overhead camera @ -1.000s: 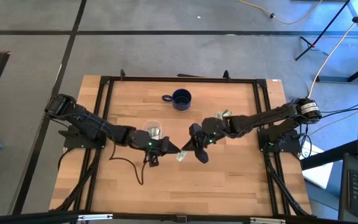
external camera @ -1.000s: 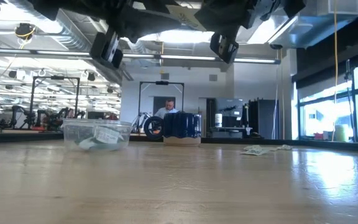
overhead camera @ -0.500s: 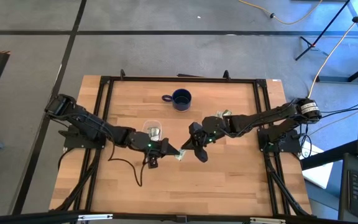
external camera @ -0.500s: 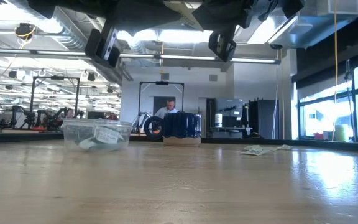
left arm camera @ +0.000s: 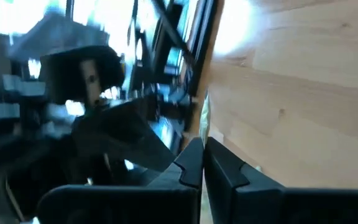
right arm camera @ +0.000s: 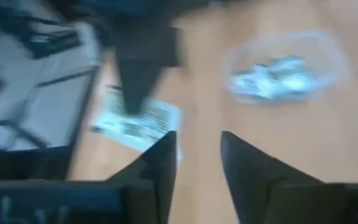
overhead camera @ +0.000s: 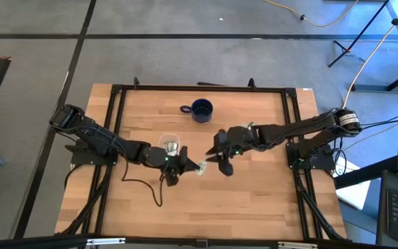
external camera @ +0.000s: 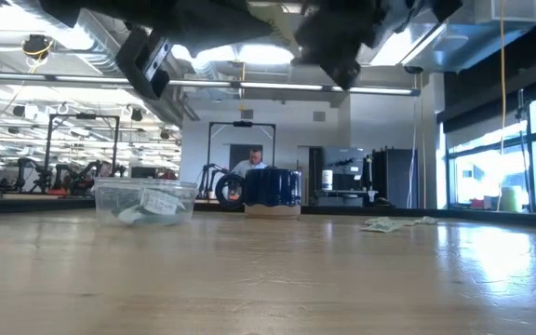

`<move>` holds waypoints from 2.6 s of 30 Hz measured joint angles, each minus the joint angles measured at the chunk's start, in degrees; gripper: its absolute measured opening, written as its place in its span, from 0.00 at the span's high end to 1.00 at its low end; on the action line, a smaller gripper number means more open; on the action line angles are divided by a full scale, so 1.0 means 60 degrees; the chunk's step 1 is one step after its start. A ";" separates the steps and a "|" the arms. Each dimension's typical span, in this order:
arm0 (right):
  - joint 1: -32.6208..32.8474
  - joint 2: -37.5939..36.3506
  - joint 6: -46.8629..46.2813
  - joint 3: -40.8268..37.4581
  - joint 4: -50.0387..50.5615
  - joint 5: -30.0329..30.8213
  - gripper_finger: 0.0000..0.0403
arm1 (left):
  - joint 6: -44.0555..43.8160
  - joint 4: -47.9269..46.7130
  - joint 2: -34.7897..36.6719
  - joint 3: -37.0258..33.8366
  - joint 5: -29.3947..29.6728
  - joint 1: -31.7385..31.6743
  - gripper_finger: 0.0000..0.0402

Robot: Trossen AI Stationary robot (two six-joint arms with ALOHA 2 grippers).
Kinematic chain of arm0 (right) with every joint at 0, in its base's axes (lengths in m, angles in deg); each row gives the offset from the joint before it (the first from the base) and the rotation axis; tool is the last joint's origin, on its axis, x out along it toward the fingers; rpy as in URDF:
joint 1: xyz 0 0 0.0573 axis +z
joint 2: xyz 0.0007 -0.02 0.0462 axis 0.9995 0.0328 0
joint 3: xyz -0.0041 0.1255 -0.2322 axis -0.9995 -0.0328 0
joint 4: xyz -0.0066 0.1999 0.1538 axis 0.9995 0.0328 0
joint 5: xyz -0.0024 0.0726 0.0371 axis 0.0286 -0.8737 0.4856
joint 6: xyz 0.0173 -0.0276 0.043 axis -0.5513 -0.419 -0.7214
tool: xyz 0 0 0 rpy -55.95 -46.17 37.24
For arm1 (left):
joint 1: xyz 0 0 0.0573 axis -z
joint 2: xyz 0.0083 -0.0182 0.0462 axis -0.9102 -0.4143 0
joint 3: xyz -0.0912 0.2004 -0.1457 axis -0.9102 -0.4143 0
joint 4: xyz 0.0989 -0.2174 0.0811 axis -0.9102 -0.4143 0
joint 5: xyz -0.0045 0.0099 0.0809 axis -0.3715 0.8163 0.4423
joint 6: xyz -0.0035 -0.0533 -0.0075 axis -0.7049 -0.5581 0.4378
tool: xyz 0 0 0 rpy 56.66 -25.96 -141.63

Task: Pick and place Stevia / Truvia into bins
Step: Put the white stevia packet into the transparent container

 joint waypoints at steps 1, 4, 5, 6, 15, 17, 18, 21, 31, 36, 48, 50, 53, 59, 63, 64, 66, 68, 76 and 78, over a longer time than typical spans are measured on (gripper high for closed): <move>-0.0046 -0.0099 0.0013 0.0000 0.0347 0.0366 0.65 | -0.0657 -0.0047 0.0020 0.0000 0.0232 0.0000 0.99; -0.0191 -0.0366 0.0040 0.0000 0.1664 0.1289 0.59 | -0.2904 -0.0674 0.0286 0.0000 0.1084 -0.0065 0.99; -0.0226 -0.0395 0.0078 0.0000 0.2014 0.1564 0.58 | -0.3661 -0.1073 0.0427 0.0000 0.1341 -0.0116 0.99; -0.0259 -0.0402 0.0168 0.0000 0.2339 0.1809 0.57 | -0.4499 -0.1564 0.0596 0.0000 0.1547 -0.0175 0.99; -0.0264 -0.0104 0.0261 -0.0011 0.3035 0.2226 0.56 | -1.2861 -0.6777 0.2569 -0.0004 -0.0767 -0.1646 0.99; -0.0268 -0.0055 0.0259 -0.0011 0.2994 0.2228 0.56 | -1.3801 -0.7614 0.2661 -0.0004 -0.1071 -0.2004 0.99; -0.0271 -0.0052 0.0259 -0.0011 0.3008 0.2232 0.56 | -1.4103 -0.8004 0.2662 -0.0007 -0.1110 -0.2167 0.99; -0.0268 -0.0052 0.0275 -0.0011 0.3012 0.2232 0.56 | -1.4722 -0.8597 0.2476 -0.0011 -0.1319 -0.2643 0.99; -0.0264 -0.0052 0.0428 -0.0011 0.3177 0.2235 0.56 | -1.4825 -0.8670 0.1385 -0.0011 -0.3494 -0.3642 0.99; -0.0264 -0.0052 0.0430 -0.0011 0.3288 0.2235 0.56 | -1.4788 -0.8750 0.0723 -0.0007 -0.3681 -0.3880 0.99; -0.0261 -0.0052 0.0504 -0.0437 0.3856 0.2237 0.58 | -1.3738 -0.8693 0.1135 -0.0007 -0.3613 -0.4284 0.87; -0.0261 -0.0052 0.0503 -0.0676 0.3716 0.2235 0.59 | -1.3747 -0.8690 0.1269 -0.0007 -0.3515 -0.4301 0.84; -0.0261 -0.0052 0.0599 -0.0972 0.3508 0.2237 0.61 | -1.3860 -0.8698 0.1506 -0.0007 -0.3307 -0.4369 0.80; -0.0261 -0.0052 0.1281 -0.1892 0.2315 0.2242 0.63 | -1.3678 -0.8581 0.2207 -0.0007 -0.2439 -0.4394 0.79; -0.0261 -0.0052 0.1710 -0.2546 0.1218 0.2242 0.64 | -1.3565 -0.8242 0.2547 -0.0007 -0.2414 -0.4379 0.80; -0.0261 -0.0052 0.1747 -0.2675 0.0957 0.2242 0.65 | -1.3512 -0.8121 0.2597 -0.0006 -0.2420 -0.4379 0.80; -0.0261 -0.0052 0.1748 -0.2933 0.0608 0.2240 0.66 | -1.3456 -0.8053 0.2662 0.0000 -0.2420 -0.4379 0.80; -0.0261 -0.0052 0.1707 -0.3143 0.0542 0.2237 0.67 | -1.3454 -0.8039 0.2677 0.0000 -0.2417 -0.4379 0.80; -0.0262 -0.0040 0.1683 -0.3657 -0.0377 0.2238 0.72 | -1.3453 -0.8050 0.2677 0.0000 -0.2420 -0.4379 0.81; -0.0262 0.0064 0.1683 -0.3659 -0.0396 0.2239 0.72 | -1.3455 -0.8046 0.2677 0.0000 -0.2420 -0.4379 0.81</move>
